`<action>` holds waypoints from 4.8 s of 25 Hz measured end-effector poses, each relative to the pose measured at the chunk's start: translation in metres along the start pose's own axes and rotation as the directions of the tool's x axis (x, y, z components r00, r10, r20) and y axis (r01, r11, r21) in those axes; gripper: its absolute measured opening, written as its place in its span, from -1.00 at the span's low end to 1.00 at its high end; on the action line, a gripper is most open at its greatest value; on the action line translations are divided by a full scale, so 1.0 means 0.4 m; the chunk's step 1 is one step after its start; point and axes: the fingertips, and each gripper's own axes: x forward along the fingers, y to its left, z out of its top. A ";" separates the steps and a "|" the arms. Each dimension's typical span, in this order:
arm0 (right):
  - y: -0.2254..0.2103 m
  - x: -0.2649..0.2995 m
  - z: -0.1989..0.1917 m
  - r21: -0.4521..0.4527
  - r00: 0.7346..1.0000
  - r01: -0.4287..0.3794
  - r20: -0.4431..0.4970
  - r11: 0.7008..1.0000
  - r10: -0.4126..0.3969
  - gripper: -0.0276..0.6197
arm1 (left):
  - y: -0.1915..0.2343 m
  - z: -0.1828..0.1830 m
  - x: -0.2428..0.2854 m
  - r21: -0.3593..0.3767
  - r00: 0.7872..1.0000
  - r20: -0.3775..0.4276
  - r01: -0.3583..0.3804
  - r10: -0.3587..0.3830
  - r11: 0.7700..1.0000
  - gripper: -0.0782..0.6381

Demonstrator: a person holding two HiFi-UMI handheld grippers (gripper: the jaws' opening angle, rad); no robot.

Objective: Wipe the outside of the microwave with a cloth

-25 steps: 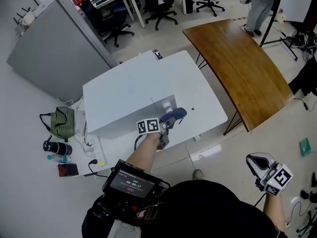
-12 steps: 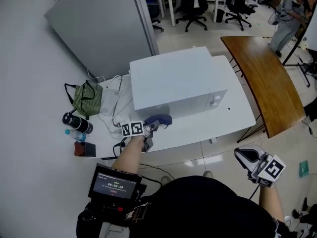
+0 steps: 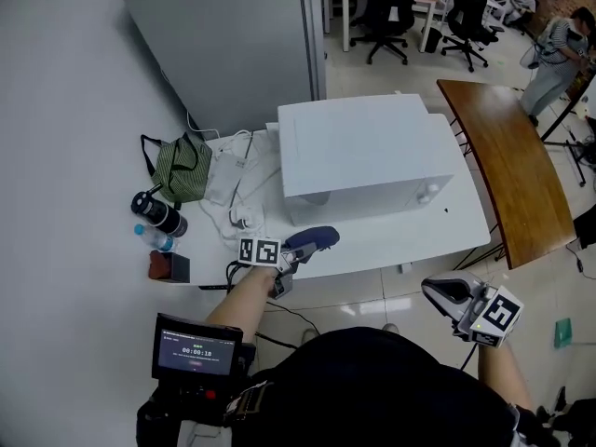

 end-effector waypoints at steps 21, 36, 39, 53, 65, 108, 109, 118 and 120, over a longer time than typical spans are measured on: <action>-0.283 -0.813 -0.290 0.166 0.890 0.453 -0.039 0.876 -0.453 -0.90 | -0.101 0.019 0.833 -0.065 0.996 0.017 -0.082 0.084 0.994 -0.58; 0.063 -0.018 0.044 -0.051 0.998 0.051 -0.023 0.997 -0.053 -0.90 | 0.178 0.098 -0.193 -0.094 0.942 0.231 -0.228 0.244 0.969 -0.58; 0.134 0.119 0.120 -0.086 0.999 -0.037 0.000 0.996 0.037 -0.89 | 0.117 0.077 -0.312 -0.034 0.957 0.223 -0.182 0.185 0.983 -0.58; -0.005 0.247 0.274 -0.215 0.989 -0.085 0.102 0.973 0.109 -0.89 | -0.029 0.421 -0.534 0.229 0.866 0.475 -0.292 0.156 0.929 -0.58; -0.503 0.282 0.453 -0.253 0.975 -0.061 0.194 0.966 0.112 -0.90 | 0.050 0.770 -0.315 0.183 0.858 0.502 -0.227 0.107 0.957 -0.58; -0.529 0.500 0.359 -0.158 0.998 0.012 -0.053 0.987 -0.021 -0.89 | 0.073 0.744 -0.112 0.538 0.997 -0.028 -0.047 0.074 0.842 -0.58; -0.528 0.497 0.358 -0.156 0.998 0.016 -0.056 0.988 -0.025 -0.90 | 0.080 0.727 -0.097 0.552 0.994 -0.051 -0.057 0.101 0.832 -0.58; -0.528 0.448 0.336 -0.164 0.983 0.067 -0.156 0.984 -0.093 -0.90 | 0.390 0.584 0.045 0.432 0.967 -0.189 -0.074 0.170 0.899 -0.59; -0.526 0.442 0.335 -0.173 0.979 0.071 -0.175 0.982 -0.101 -0.89 | 0.450 0.552 0.069 0.409 0.957 -0.219 -0.088 0.192 0.908 -0.59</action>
